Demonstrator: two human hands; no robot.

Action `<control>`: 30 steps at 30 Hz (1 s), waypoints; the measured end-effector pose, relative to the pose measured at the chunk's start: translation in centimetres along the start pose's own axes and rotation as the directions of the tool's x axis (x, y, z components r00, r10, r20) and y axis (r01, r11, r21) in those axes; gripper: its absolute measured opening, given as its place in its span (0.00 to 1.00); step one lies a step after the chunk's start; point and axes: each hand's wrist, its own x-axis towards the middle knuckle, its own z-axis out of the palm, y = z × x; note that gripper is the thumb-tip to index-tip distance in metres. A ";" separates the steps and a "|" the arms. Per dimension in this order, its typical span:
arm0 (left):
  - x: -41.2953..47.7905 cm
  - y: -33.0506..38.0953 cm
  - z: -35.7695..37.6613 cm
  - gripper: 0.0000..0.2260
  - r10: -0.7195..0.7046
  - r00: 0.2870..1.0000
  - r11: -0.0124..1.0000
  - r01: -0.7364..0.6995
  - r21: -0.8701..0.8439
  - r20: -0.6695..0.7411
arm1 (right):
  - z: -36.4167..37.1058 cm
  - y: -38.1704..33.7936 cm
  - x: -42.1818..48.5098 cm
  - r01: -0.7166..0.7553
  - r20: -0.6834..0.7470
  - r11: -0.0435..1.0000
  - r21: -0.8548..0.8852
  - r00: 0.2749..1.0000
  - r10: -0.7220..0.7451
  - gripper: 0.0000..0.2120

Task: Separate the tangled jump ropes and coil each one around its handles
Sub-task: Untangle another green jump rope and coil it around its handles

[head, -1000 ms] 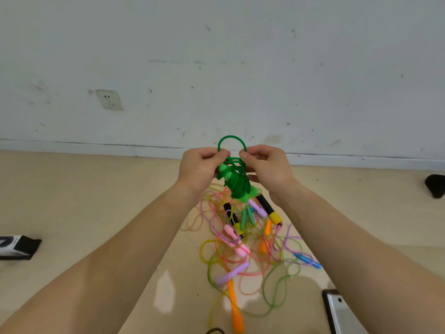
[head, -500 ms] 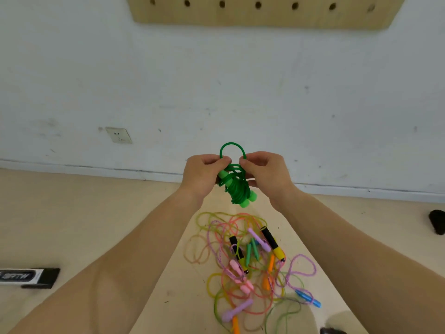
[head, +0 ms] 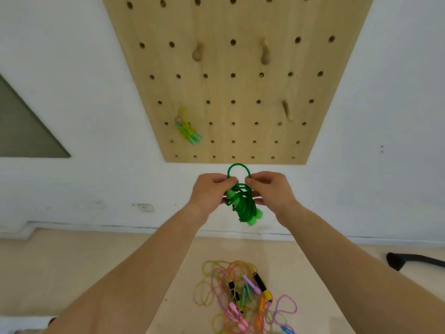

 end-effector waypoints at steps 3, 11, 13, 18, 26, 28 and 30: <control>-0.9 5.2 0.6 0.09 0.033 0.999 0.999 -0.033 0.019 0.024 | -1.9 -4.9 -0.7 0.023 -0.006 1.000 -0.006 1.000 -0.023 0.02; 0.3 12.1 5.4 0.05 0.078 0.993 0.997 -0.080 -0.016 -0.094 | -6.5 -11.1 -0.3 0.015 -0.097 0.996 0.092 0.995 -0.006 0.01; 1.4 12.6 6.9 0.06 0.049 0.990 0.997 -0.056 -0.051 -0.132 | -7.4 -11.0 0.6 -0.004 -0.133 0.991 0.130 0.991 0.022 0.04; 4.9 12.5 10.8 0.04 0.014 0.985 0.995 -0.030 -0.095 -0.169 | -9.4 -9.7 4.1 -0.026 -0.224 0.978 0.209 0.972 0.074 0.05; 10.4 10.6 14.6 0.04 0.017 0.969 0.990 -0.051 -0.132 -0.247 | -11.1 -6.4 10.2 -0.021 -0.295 0.958 0.285 0.949 0.108 0.03; 11.4 10.1 15.2 0.03 0.020 0.961 0.992 -0.054 -0.116 -0.276 | -11.1 -5.8 11.3 -0.023 -0.307 0.956 0.293 0.945 0.117 0.03; 12.5 9.6 15.6 0.03 0.015 0.952 0.993 -0.050 -0.105 -0.306 | -10.9 -5.4 12.5 -0.029 -0.318 0.956 0.291 0.940 0.125 0.02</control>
